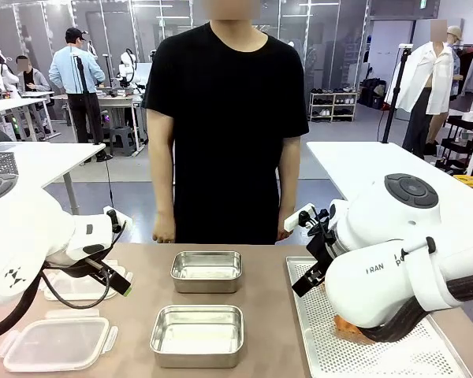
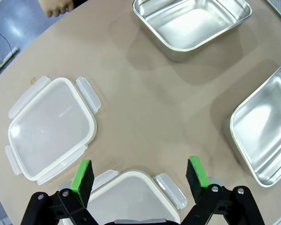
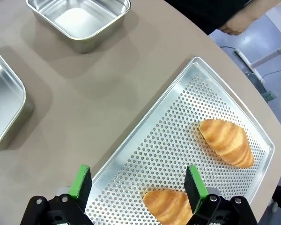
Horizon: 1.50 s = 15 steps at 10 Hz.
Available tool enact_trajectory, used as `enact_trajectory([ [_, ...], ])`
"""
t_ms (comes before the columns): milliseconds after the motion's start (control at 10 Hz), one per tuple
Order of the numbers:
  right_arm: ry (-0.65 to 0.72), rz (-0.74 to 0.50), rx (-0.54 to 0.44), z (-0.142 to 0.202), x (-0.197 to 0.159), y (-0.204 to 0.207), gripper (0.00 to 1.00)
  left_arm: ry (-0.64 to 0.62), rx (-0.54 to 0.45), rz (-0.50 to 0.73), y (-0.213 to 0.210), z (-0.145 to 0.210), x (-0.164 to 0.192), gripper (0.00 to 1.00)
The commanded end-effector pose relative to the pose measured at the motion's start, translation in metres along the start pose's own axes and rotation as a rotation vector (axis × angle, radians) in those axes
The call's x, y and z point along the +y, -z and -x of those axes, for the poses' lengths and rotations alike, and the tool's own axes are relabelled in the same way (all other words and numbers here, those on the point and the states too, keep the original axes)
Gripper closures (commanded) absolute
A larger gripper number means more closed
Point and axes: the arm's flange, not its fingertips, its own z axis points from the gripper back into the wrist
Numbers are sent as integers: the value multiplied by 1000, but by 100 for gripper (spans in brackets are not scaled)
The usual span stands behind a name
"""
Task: Place the bread into the airtight container.
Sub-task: Pick up a Butter Roll and place it into an empty Airtight Container.
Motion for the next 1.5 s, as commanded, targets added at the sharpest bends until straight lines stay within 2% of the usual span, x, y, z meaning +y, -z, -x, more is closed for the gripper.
enact_trajectory([
  [0,-12,-25,-8,-10,-13,-19,0,9,8,36,-20,-11,4,0],
  [200,-19,-52,-27,-39,-45,-76,0,-7,22,101,-71,-45,27,0],
  [300,-27,-63,-44,-53,-60,-110,0,-22,-7,135,-104,-61,41,0],
  [600,-26,-85,-122,-68,-106,-236,0,-94,-97,215,-246,-96,82,0],
  [800,-81,-113,-131,-50,-126,-312,0,-96,-138,178,-335,-93,101,0],
  [1000,-106,-119,-189,-7,-146,-392,0,-123,-214,153,-413,-66,119,0],
  [1100,-98,-112,-243,12,-153,-417,0,-141,-248,119,-442,-50,129,0],
  [1200,-84,-76,-247,29,-160,-432,0,-160,-282,99,-464,-32,135,0],
  [1400,-52,-28,-290,64,-179,-463,0,-230,-329,41,-490,-3,149,0],
])
